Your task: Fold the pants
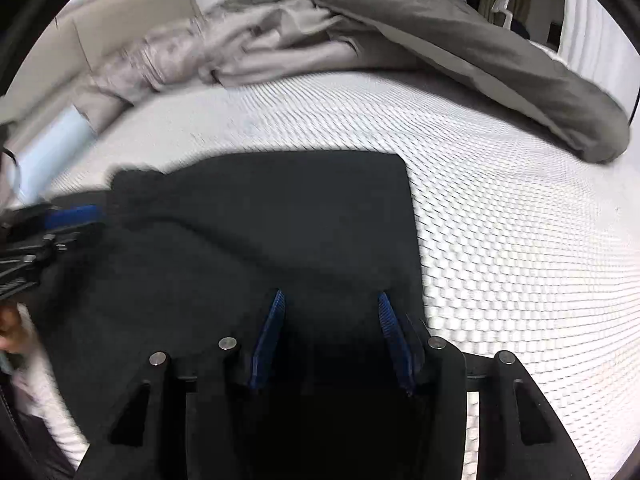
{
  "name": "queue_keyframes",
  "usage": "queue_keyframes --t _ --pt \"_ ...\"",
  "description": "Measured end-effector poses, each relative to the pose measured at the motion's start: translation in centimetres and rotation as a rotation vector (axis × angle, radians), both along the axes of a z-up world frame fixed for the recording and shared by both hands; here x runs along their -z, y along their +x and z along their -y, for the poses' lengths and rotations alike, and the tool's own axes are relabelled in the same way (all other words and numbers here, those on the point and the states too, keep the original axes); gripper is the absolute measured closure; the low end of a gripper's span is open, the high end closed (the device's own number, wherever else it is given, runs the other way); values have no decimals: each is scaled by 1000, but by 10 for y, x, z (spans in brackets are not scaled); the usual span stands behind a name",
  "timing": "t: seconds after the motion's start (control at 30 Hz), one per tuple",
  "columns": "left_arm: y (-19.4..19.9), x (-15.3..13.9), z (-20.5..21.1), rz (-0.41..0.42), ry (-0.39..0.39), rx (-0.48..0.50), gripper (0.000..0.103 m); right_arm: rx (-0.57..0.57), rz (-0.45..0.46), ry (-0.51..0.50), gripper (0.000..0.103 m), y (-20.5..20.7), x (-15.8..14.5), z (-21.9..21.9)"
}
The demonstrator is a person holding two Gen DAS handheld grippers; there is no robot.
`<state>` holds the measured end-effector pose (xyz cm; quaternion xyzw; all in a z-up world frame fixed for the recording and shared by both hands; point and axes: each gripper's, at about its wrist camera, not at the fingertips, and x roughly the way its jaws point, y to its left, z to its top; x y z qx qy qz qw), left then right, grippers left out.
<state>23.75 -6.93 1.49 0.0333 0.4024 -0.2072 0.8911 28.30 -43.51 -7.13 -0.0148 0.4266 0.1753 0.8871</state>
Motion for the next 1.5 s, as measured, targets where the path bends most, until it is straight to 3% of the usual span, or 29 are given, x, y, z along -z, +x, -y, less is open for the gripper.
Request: queue_keyframes --t 0.07,0.2,0.23,0.33,0.4,0.43,0.6,0.67,0.77,0.83,0.9,1.03,1.1,1.13,1.17,1.27,1.33,1.43,1.5 --pt "13 0 12 -17 -25 19 78 -21 -8 58 53 9 -3 -16" --pt "45 25 42 -89 36 17 78 -79 -39 101 53 39 6 -52" --pt "52 36 43 -111 54 -6 82 -89 -47 85 53 42 10 -60" --pt "60 48 27 -141 -14 -19 96 -84 -65 9 53 53 19 -64" --pt "58 45 14 -146 -56 -9 98 -30 -54 -42 53 60 20 -51" --pt "56 45 11 -149 -66 -6 98 6 -42 -79 53 62 20 -41" --pt "40 29 17 -126 -19 -15 98 78 -41 -17 53 68 16 -13" --pt "30 17 17 -87 -21 -12 97 54 10 20 53 62 -1 -26" --pt "39 11 26 -52 -15 -29 86 -27 44 84 52 58 -13 -54" --pt "52 25 25 -99 -12 -71 85 -60 41 53 51 62 -7 -78" --pt "57 38 16 -129 -48 -74 89 -69 -8 -40 51 78 12 -96" --pt "50 34 -4 -133 -112 -52 92 122 -17 -162 51 90 25 -69" --pt "41 29 -8 -127 -83 -72 92 243 14 -265 49 91 24 -47" --pt "35 25 -8 -122 -69 -76 92 247 5 -215 50 89 22 -37" --pt "30 20 -9 -112 -66 -75 92 234 -18 -90 50 85 15 -25" --pt "-1 1 -10 -53 -60 -61 91 165 32 14 49 52 -10 -23" --pt "-25 0 -5 -44 -77 -36 76 77 27 16 44 33 -16 -40" --pt "-40 22 6 -109 -50 -4 69 -124 -93 57 44 6 8 -79" --pt "-46 31 6 -97 -5 5 69 -156 -74 -64 45 -6 25 -96"
